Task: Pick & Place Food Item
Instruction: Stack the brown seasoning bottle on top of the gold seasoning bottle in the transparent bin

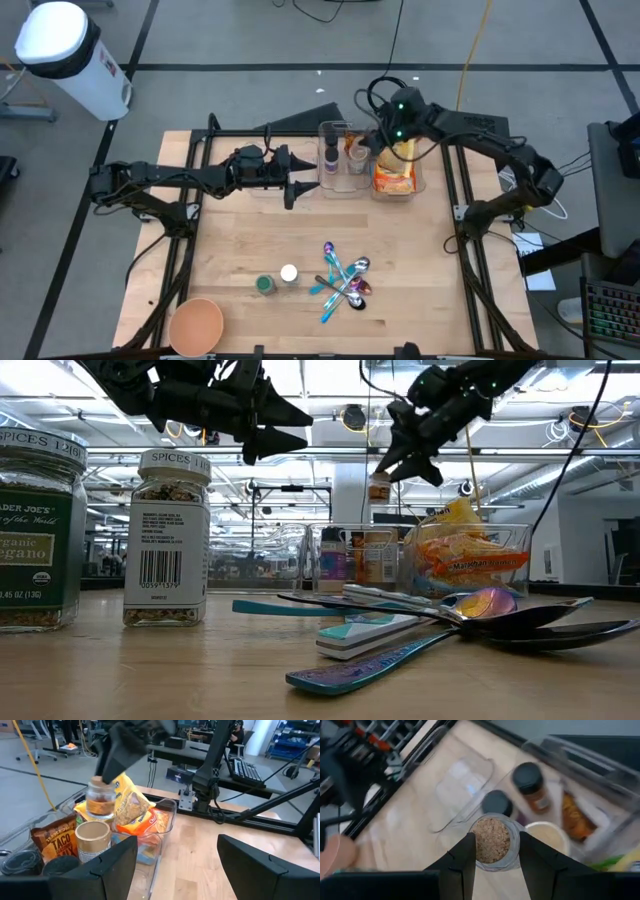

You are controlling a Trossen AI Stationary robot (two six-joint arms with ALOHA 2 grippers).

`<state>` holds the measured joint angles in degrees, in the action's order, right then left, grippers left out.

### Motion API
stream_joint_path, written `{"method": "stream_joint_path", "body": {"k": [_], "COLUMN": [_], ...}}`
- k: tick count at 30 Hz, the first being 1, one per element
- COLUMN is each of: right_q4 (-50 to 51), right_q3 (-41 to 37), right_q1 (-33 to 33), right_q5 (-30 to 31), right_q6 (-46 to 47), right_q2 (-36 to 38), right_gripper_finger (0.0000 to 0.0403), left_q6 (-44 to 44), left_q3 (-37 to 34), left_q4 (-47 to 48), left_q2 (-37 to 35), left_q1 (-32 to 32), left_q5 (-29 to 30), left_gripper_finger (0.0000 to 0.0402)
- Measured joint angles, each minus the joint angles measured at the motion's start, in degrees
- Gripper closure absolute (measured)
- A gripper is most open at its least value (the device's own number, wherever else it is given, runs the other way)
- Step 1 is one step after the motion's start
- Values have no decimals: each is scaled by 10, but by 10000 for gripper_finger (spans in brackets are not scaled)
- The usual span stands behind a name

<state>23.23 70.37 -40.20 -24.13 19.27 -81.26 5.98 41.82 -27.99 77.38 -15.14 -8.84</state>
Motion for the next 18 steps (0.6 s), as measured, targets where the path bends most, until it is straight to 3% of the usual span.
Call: {"method": "stream_joint_path", "body": {"k": [8,18], "right_q4": [1,-1], "right_q3": [0,0], "right_q1": [-22,-27], "right_q5": [-31,4], "right_q6": [0,-16], "right_q2": [-42,-59], "right_gripper_finger": [290,290], "left_q6": [-3,1], "left_q3": [0,0], "left_q4": [0,0], "left_q2": [0,0], "left_q1": [0,0], "left_q5": [0,0], "left_gripper_finger": [119,119]}}
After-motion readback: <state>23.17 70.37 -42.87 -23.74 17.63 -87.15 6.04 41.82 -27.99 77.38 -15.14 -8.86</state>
